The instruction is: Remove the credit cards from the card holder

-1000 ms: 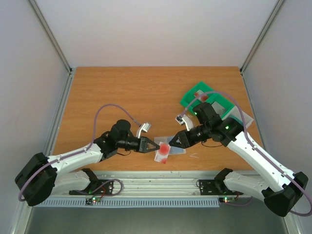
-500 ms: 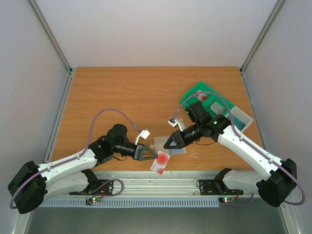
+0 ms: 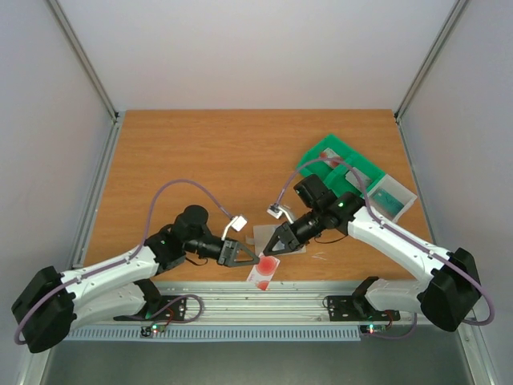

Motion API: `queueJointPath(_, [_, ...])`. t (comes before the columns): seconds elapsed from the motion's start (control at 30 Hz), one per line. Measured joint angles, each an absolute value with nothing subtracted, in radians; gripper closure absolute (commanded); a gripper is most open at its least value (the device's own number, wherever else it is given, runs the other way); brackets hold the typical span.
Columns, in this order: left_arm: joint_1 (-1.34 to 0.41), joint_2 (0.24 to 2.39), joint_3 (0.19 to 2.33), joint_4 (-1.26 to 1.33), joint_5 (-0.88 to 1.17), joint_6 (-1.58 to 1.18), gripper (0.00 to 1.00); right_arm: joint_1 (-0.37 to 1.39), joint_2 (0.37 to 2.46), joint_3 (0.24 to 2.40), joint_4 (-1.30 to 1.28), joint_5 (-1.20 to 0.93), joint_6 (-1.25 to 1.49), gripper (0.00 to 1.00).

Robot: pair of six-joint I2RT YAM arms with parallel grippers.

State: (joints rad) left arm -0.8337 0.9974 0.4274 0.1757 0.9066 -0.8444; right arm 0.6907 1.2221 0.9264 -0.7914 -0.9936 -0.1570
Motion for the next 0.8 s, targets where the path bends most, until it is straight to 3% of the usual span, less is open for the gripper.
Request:
queueJointPath(0.13, [-0.838, 0.984, 0.424, 0.176, 0.912, -0.844, 0.99, 0.704, 1.229, 0.926, -0.788, -1.001, -0.156, 0.74])
queueJointPath(0.43, [-0.838, 0.957, 0.411, 0.175, 0.916, -0.845, 1.00, 0.717, 1.240, 0.925, -0.783, -1.010, -0.158, 0.86])
queueJointPath(0.57, [-0.838, 0.943, 0.408, 0.176, 0.917, -0.845, 1.00, 0.717, 1.240, 0.925, -0.776, -1.019, -0.157, 0.73])
queueJointPath(0.67, [-0.838, 0.933, 0.406, 0.177, 0.917, -0.845, 1.00, 0.720, 1.240, 0.924, -0.774, -1.018, -0.159, 0.72])
queueJointPath(0.8, [-0.838, 0.923, 0.406, 0.177, 0.917, -0.845, 1.00, 0.721, 1.240, 0.924, -0.774, -1.019, -0.159, 0.84])
